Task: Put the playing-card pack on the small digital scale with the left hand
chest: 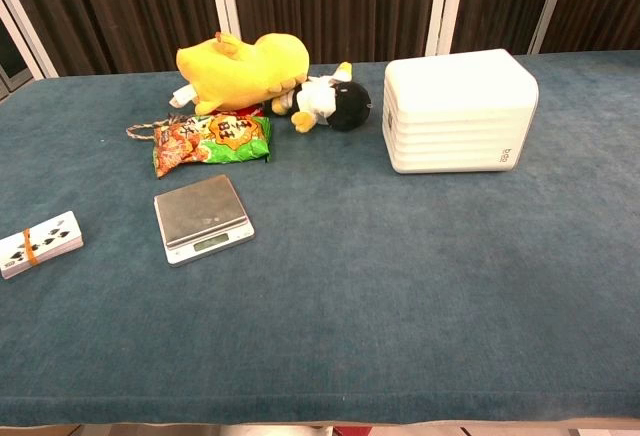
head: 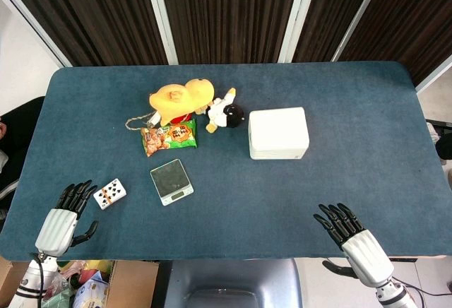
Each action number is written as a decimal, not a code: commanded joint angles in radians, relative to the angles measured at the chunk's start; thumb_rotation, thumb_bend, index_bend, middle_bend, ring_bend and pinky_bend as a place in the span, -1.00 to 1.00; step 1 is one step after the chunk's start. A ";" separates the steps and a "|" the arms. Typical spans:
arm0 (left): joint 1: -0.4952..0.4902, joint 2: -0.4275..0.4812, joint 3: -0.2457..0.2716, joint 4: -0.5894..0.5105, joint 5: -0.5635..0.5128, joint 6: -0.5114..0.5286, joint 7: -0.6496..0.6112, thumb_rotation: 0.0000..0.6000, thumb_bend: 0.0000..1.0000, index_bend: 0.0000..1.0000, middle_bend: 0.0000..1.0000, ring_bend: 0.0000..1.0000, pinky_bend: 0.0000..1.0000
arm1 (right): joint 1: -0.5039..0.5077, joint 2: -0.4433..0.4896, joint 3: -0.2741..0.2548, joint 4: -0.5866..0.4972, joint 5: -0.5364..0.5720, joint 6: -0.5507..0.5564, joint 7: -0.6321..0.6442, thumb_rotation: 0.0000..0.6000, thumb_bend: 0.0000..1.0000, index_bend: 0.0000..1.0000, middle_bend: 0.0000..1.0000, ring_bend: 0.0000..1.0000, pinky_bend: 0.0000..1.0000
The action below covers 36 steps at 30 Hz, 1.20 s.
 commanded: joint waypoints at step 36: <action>-0.152 -0.347 -0.037 0.110 -0.056 -0.262 0.047 1.00 0.44 -0.30 -1.00 -1.00 -1.00 | 0.019 0.007 -0.011 -0.020 0.022 -0.065 0.001 1.00 -0.74 -1.00 -1.00 -1.00 -1.00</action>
